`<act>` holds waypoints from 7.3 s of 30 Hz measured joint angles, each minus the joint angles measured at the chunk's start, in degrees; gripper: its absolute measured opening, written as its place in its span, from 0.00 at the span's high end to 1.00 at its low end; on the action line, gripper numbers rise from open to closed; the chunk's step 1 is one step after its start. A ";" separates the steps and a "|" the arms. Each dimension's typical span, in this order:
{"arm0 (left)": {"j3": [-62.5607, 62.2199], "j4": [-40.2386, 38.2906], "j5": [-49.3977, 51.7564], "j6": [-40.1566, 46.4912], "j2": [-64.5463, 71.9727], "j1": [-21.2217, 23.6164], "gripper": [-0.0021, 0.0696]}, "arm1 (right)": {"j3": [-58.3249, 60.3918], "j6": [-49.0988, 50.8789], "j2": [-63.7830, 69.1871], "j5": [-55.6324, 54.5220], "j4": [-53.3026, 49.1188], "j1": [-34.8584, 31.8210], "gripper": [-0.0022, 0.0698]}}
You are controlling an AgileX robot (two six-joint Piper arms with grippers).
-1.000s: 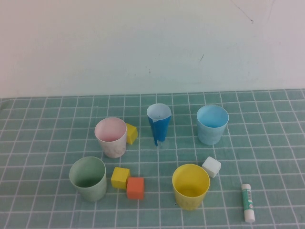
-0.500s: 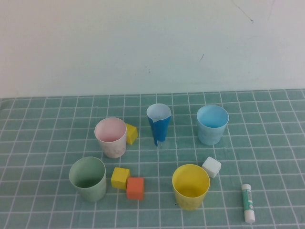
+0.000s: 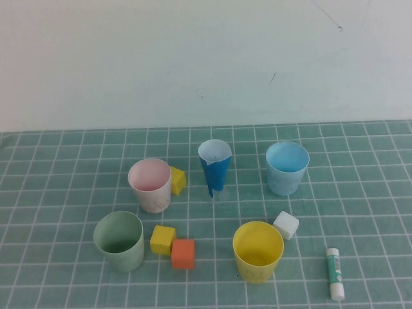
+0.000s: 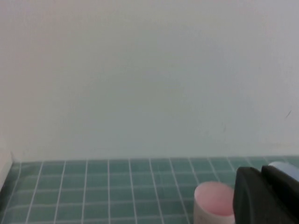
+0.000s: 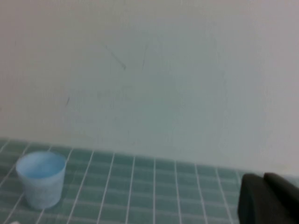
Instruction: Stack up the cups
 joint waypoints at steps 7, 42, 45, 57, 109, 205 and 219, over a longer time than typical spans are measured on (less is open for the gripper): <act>-8.91 -0.14 5.04 0.23 19.12 0.00 0.97 | -8.62 -9.86 15.10 15.55 4.27 0.00 0.97; -57.26 -9.51 24.54 20.42 86.20 -8.11 0.31 | -12.73 -48.96 41.04 31.08 35.44 0.00 0.97; -58.81 -7.20 24.54 17.73 88.72 -7.89 0.27 | -12.73 -49.03 41.04 31.08 35.44 0.00 0.97; -59.32 3.09 24.34 10.56 95.48 -7.81 0.30 | -12.73 -49.45 41.04 31.08 35.76 0.00 0.97; -35.34 1.19 26.43 8.97 67.58 -7.48 0.96 | -12.73 -52.63 41.04 29.70 37.38 0.00 0.97; 4.16 21.60 -15.19 -2.36 17.37 -7.39 0.97 | -87.19 -31.66 117.17 39.25 19.64 14.40 0.93; 4.16 21.49 -15.19 -2.85 17.37 -7.39 0.97 | -77.12 -34.86 91.67 53.02 18.36 18.94 0.94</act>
